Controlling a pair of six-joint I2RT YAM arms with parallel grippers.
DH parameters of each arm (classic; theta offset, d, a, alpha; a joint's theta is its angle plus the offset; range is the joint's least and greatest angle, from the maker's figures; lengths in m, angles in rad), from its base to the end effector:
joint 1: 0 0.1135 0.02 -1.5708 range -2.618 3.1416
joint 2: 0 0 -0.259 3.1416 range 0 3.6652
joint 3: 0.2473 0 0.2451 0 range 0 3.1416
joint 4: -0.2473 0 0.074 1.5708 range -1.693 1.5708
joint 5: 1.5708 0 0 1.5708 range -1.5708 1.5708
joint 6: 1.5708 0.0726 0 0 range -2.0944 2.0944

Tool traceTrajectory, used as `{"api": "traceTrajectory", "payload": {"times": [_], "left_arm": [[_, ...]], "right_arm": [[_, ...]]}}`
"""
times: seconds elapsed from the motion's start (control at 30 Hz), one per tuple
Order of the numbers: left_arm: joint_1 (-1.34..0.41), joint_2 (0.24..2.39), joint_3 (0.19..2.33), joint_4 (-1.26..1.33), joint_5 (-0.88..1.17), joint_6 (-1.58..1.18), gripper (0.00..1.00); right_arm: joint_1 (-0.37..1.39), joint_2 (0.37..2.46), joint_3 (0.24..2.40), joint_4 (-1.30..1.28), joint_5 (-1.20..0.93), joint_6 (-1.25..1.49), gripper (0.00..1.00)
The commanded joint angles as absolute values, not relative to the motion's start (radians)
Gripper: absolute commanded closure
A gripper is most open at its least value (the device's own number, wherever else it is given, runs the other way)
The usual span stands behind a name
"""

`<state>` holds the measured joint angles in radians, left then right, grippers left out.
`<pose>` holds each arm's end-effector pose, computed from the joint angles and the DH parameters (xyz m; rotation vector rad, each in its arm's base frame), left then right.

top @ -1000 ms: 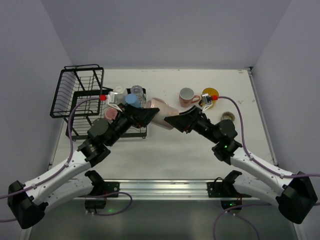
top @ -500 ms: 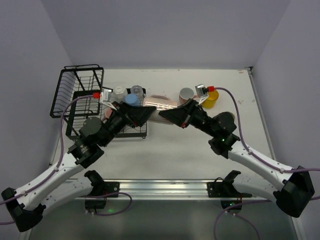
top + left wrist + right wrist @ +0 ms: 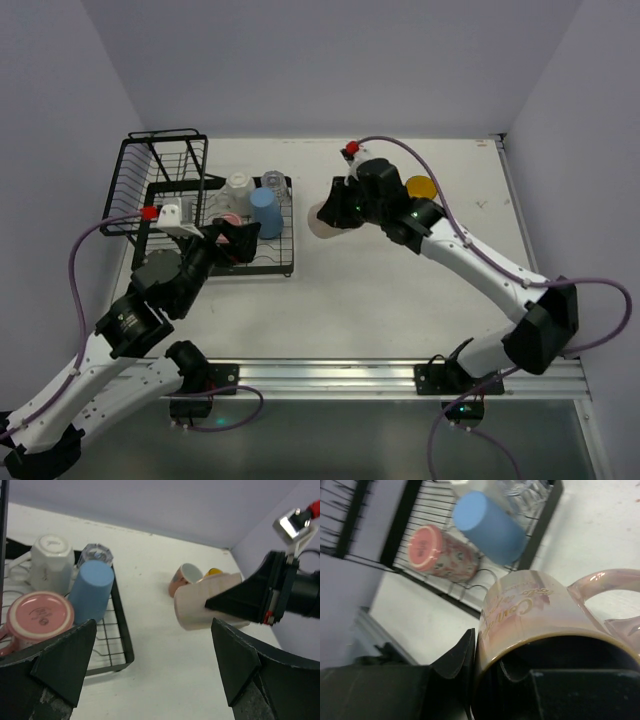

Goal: Unload the cups from the dish rack

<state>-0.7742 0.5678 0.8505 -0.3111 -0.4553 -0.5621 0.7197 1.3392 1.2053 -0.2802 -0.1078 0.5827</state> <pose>0.1312 -0.0836 0.3727 -0.1886 1.6268 -0.6716 0.2490 0.2286 0.3345 -0.2184 2.0986 0.9248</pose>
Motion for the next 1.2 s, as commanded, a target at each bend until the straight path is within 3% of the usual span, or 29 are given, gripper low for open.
{"api": "traceTrajectory", "payload": {"times": [0.0,0.27,0.53,0.8,0.9,0.93,1.03,1.07,1.17], "left_arm": [[-0.772,0.56,0.793,-0.419,-0.526,-0.514,0.0],[-0.773,0.652,0.762,-0.402,-0.538,-0.488,0.0],[-0.773,0.787,0.782,-0.293,-0.548,-0.472,0.0],[-0.772,0.922,0.792,-0.193,-0.658,-0.472,0.0],[-0.77,0.971,0.798,-0.166,-0.692,-0.476,0.0],[-0.762,0.98,0.796,-0.146,-0.692,-0.474,0.0],[-0.73,1.02,0.801,-0.115,-0.666,-0.469,0.0],[-0.718,1.029,0.805,-0.11,-0.651,-0.469,0.0],[-0.687,1.068,0.827,-0.092,-0.635,-0.453,0.0]], "right_arm": [[0.721,1.495,1.483,-0.44,0.014,0.367,1.0],[0.721,1.908,1.912,-0.722,0.156,0.118,1.0],[0.703,2.16,2.065,-0.733,0.221,0.008,1.0],[0.661,2.226,2.094,-0.686,0.149,0.008,1.0],[0.655,2.215,2.083,-0.678,0.15,0.008,0.85],[0.653,2.207,2.071,-0.675,0.15,0.009,0.69],[0.646,2.154,2.04,-0.664,0.14,0.008,0.53],[0.646,2.134,2.031,-0.658,0.138,0.008,0.4],[0.643,2.034,1.987,-0.626,0.117,0.015,0.25]]}}
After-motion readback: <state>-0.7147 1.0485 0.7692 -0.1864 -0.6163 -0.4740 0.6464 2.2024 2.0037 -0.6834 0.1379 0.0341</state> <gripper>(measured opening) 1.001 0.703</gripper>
